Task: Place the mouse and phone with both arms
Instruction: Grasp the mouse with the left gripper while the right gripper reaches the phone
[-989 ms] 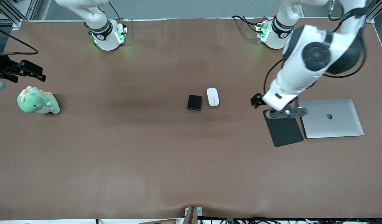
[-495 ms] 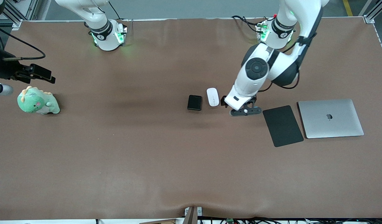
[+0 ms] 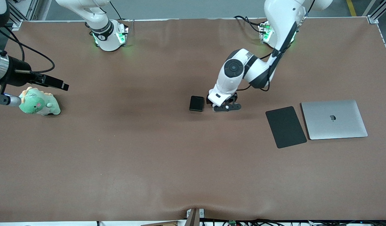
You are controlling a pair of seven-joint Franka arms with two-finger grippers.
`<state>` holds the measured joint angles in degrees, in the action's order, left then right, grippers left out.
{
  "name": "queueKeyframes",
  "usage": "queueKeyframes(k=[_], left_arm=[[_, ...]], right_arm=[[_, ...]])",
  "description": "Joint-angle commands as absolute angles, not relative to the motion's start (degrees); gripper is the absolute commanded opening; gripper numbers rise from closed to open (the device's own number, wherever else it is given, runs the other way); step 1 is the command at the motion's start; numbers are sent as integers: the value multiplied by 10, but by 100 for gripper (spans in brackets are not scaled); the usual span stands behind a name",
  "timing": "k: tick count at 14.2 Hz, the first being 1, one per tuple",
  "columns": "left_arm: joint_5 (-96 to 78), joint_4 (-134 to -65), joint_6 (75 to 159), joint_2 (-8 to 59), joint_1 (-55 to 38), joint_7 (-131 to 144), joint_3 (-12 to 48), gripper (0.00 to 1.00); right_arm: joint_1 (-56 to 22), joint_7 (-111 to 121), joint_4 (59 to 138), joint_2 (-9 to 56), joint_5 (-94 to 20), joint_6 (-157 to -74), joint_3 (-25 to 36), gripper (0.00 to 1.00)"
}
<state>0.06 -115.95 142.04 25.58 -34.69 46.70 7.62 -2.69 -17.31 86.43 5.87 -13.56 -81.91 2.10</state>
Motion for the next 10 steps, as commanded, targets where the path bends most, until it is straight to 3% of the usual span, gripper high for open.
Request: queueKeyframes(k=[1, 7, 10], left_arm=[[6, -1165, 1433, 270, -346, 478, 74, 86], [6, -1164, 1456, 303, -373, 519, 75, 81], [6, -1165, 1463, 308, -381, 526, 74, 76]], right_arm=[[-64, -243, 863, 78, -149, -839, 24, 100], [-138, -290, 866, 141, -149, -901, 24, 100], [-172, -290, 916, 143, -149, -979, 23, 100]])
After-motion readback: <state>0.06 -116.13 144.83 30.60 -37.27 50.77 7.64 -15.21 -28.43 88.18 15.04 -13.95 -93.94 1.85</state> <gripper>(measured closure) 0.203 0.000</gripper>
